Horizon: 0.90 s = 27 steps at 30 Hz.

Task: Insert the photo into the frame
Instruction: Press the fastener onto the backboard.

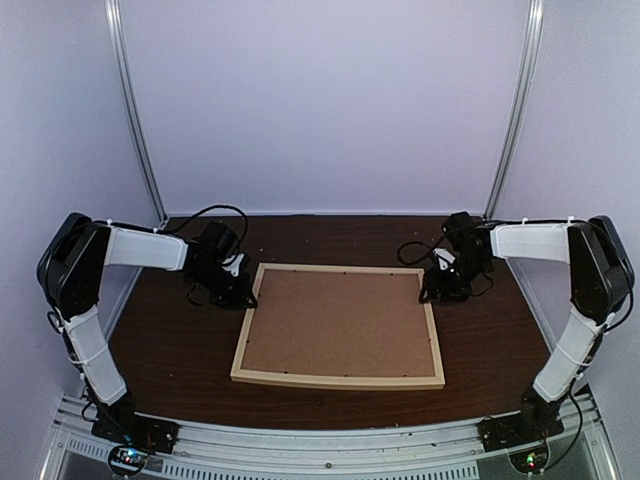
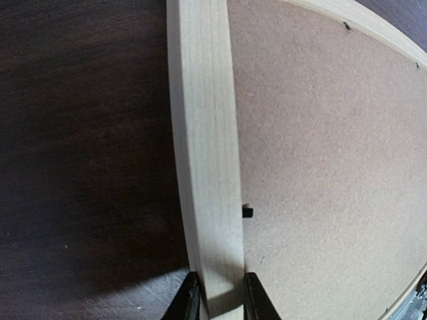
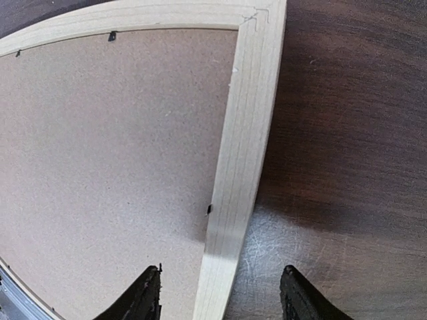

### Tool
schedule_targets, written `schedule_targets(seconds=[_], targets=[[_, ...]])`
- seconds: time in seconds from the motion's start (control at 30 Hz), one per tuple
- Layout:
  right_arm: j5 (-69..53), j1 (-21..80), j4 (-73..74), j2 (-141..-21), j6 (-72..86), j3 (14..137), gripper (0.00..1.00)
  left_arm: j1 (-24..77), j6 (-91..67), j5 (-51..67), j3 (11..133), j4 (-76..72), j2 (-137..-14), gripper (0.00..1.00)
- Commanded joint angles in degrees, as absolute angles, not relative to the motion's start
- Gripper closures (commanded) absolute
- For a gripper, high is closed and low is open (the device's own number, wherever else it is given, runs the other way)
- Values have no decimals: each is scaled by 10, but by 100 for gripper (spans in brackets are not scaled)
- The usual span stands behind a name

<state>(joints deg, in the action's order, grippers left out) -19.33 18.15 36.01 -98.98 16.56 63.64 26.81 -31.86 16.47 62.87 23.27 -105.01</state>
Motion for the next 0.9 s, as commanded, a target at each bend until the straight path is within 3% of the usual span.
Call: schedule_targets(seconds=[0.0, 0.5, 0.87], targets=[[-166, 185, 379, -964, 167, 655, 39, 293, -337, 158, 596, 220, -1038, 96], [-66, 181, 423, -1003, 137, 687, 40, 326, -389, 117, 516, 212, -958, 100], [-76, 181, 432, -1044, 125, 723, 41, 327, -388, 110, 517, 216, -953, 100]])
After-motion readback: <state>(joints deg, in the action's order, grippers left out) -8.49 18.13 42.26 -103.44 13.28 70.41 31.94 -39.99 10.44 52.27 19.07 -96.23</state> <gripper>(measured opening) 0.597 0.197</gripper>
